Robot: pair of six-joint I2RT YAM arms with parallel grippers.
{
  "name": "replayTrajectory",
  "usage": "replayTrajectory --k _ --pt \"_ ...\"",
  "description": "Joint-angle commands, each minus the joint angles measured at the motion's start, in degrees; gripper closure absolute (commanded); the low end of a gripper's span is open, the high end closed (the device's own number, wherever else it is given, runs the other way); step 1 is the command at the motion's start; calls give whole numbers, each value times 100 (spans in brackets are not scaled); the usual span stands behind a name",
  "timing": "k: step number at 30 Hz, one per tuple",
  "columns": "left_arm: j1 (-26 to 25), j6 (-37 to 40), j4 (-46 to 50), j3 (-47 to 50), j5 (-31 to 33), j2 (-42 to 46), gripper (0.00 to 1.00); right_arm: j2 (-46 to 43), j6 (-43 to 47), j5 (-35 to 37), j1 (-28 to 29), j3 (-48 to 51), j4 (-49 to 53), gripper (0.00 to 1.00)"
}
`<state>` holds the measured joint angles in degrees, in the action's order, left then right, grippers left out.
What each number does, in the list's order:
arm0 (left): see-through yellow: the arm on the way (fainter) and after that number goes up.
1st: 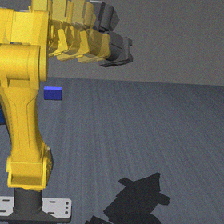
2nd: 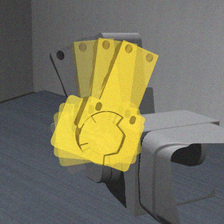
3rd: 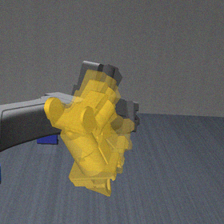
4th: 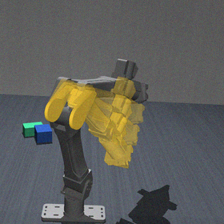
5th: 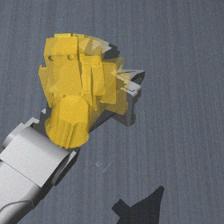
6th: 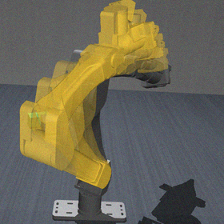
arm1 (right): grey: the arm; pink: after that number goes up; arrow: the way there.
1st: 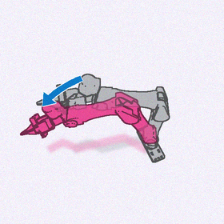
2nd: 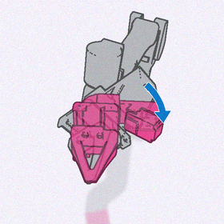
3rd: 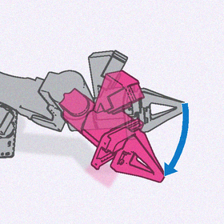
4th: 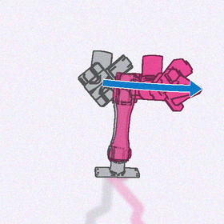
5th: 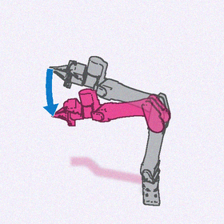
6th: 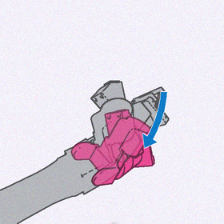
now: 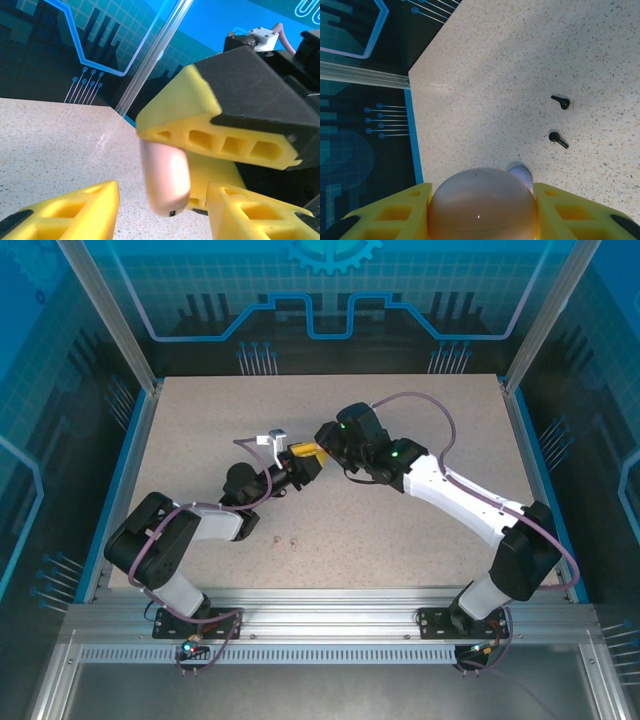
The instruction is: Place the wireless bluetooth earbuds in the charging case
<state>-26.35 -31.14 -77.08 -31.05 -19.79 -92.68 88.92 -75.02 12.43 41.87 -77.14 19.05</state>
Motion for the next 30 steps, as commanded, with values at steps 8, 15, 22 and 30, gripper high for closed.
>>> replayTrajectory --k 8,15,22,30 --pt "46 4 -306 -281 -338 31 56 -192 -88 -116 49 86 -304 67" --pt "42 -44 -308 -347 -366 62 62 -128 -101 -174 72 55 -358 68" --pt "41 -94 -308 -413 -394 29 73 -130 -121 -208 72 89 -410 68" --pt "33 -200 -309 -507 -468 30 75 -91 -209 -319 60 138 -546 68"
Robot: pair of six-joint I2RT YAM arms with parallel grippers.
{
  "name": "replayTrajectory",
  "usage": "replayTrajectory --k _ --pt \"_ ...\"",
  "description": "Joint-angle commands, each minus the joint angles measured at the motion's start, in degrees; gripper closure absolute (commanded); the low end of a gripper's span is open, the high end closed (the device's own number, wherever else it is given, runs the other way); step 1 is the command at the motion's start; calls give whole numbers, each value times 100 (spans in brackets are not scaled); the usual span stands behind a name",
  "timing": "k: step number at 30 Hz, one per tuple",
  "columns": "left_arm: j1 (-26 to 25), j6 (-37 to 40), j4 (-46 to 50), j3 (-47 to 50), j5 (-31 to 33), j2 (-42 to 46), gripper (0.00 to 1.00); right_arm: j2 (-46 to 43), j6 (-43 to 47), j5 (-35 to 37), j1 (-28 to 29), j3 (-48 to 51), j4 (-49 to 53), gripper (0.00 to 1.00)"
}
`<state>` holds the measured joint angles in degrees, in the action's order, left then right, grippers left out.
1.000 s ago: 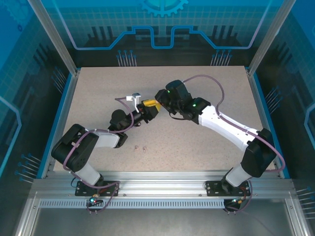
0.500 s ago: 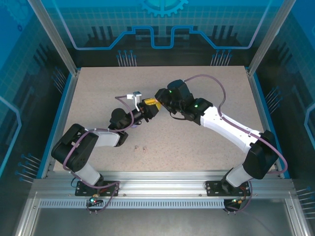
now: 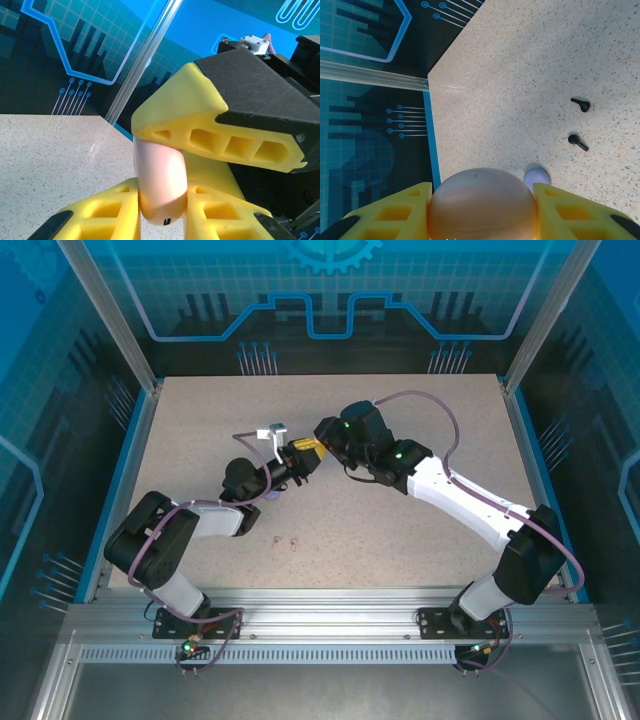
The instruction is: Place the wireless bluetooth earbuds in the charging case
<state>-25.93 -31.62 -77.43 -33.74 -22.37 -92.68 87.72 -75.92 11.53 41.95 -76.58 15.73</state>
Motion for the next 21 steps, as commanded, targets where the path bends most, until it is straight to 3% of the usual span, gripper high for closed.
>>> replayTrajectory --k 1,8,15,21 --pt "-8 -154 -273 -247 -207 39 75 26 -120 -225 51 88 -227 69" --pt "-8 -209 -280 -308 -295 91 81 17 -116 -234 46 90 -228 69" --pt "-26 -299 -278 -351 -410 202 78 -46 -203 -333 -5 179 -358 69" --pt "-25 -425 -281 -430 -511 257 86 -132 -358 -532 -71 343 -643 70"
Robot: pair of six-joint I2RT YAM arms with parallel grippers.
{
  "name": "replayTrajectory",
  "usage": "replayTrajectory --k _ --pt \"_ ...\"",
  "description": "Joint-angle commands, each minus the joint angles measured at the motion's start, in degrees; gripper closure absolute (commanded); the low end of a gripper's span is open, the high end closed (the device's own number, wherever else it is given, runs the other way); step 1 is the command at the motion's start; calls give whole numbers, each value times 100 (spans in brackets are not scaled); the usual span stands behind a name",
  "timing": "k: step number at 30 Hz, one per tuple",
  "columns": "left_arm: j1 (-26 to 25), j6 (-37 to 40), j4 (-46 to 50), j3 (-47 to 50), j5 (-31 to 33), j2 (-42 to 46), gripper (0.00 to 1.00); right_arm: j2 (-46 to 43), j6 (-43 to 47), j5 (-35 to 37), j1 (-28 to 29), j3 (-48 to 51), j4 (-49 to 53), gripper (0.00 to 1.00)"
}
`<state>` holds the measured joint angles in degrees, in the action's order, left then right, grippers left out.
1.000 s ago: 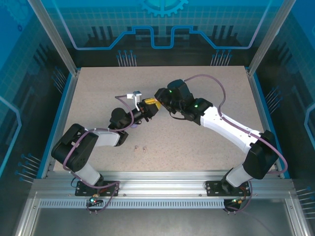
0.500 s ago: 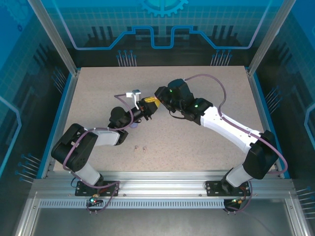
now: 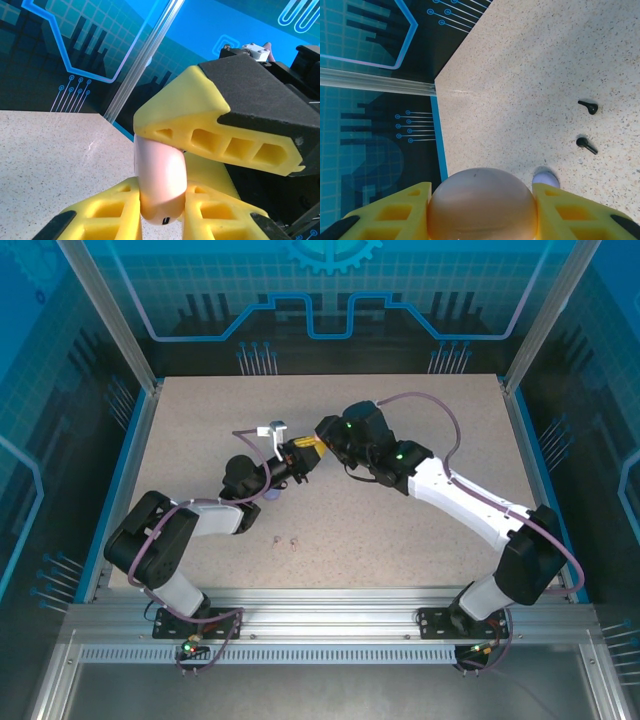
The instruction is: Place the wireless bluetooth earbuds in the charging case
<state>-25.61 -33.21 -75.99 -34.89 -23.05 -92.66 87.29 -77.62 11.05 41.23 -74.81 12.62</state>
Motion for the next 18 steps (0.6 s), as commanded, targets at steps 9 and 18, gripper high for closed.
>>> replayTrajectory --k 9,18 --pt "-85 -336 -426 -413 -334 494 77 -185 -469 -762 -122 432 -763 70" --pt "-85 -458 -426 -525 -493 590 100 -177 -517 -1020 -229 432 -897 70"
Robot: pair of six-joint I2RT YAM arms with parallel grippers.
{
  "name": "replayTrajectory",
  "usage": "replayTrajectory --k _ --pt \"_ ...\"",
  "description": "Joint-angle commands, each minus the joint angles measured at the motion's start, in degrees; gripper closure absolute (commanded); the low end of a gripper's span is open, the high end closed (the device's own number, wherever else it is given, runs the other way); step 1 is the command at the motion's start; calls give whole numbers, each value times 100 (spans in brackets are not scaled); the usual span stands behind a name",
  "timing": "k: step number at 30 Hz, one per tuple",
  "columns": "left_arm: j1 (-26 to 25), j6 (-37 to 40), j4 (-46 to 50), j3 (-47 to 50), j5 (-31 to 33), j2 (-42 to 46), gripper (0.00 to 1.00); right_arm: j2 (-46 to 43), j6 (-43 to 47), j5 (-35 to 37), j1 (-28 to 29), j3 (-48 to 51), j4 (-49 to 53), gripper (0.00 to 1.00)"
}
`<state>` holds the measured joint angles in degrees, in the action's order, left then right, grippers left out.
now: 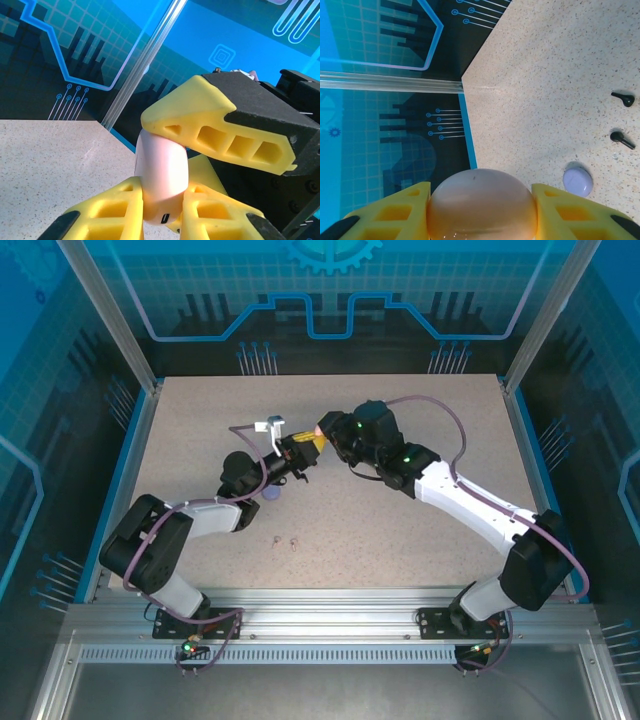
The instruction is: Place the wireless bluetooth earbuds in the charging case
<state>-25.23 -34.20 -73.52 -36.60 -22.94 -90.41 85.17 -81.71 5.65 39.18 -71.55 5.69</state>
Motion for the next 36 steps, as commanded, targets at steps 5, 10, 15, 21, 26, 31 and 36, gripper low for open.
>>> replayTrajectory --k 5,10,15,21,26,31,36 --pt "-122 -359 -664 -366 -529 453 100 25 -126 -583 -83 143 -274 69" --pt "-118 -417 -664 -324 -482 499 100 -30 -118 -593 -129 168 -278 57" --pt "-114 -464 -664 -236 -396 422 100 -191 -22 -583 -281 202 -221 36" --pt "-6 -738 -664 -107 -420 235 100 -702 271 -542 -624 421 78 22" --pt "207 -962 -665 -19 -629 160 100 -1230 975 -564 -1056 793 324 20" --pt "433 -1202 -634 85 -813 172 100 -1464 2333 -1050 -1474 993 206 21" --pt "518 -1326 -436 121 -1058 179 100 -1469 4378 -1863 -1519 893 -59 23"
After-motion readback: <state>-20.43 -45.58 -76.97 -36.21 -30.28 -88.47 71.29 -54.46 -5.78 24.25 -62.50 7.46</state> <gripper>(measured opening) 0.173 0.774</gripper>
